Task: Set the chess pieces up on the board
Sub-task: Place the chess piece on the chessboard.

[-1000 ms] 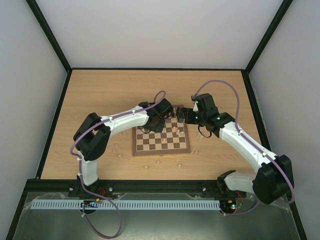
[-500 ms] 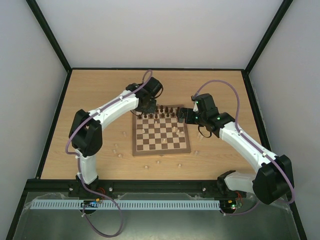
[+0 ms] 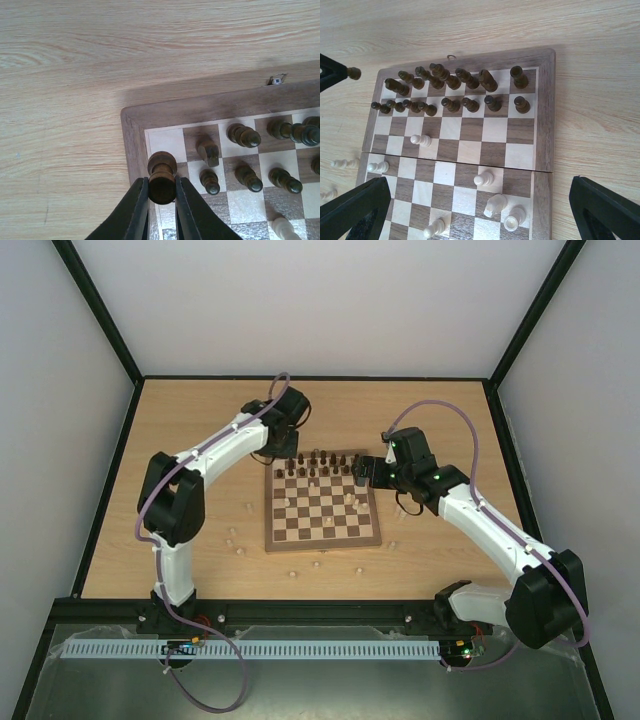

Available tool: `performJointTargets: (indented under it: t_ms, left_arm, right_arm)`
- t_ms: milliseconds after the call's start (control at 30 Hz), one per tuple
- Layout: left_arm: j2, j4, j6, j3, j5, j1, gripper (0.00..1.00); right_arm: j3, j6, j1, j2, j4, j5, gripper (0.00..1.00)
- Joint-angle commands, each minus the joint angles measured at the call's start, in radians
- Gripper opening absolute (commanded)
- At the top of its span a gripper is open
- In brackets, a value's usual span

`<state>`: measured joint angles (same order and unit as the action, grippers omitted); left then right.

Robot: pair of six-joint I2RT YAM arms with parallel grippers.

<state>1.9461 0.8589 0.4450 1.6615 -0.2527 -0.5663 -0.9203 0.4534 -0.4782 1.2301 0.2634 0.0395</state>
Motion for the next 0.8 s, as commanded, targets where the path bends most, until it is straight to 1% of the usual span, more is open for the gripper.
performJointTargets:
  t_ms: [0, 367, 767]
  left_arm:
    - [0.037, -0.030, -0.005, -0.004, 0.021, 0.014, 0.15]
    - [0.057, -0.085, -0.005, -0.060, 0.049, 0.046, 0.16]
    - [0.068, -0.145, 0.000, -0.120, 0.097, 0.049, 0.18]
  right_arm:
    - [0.012, 0.001, -0.008, -0.006, 0.000, 0.010, 0.99]
    - [0.011, -0.001, -0.016, 0.008, 0.000, 0.011, 0.99]
    - [0.009, -0.004, -0.023, 0.023, 0.001, 0.006, 0.99]
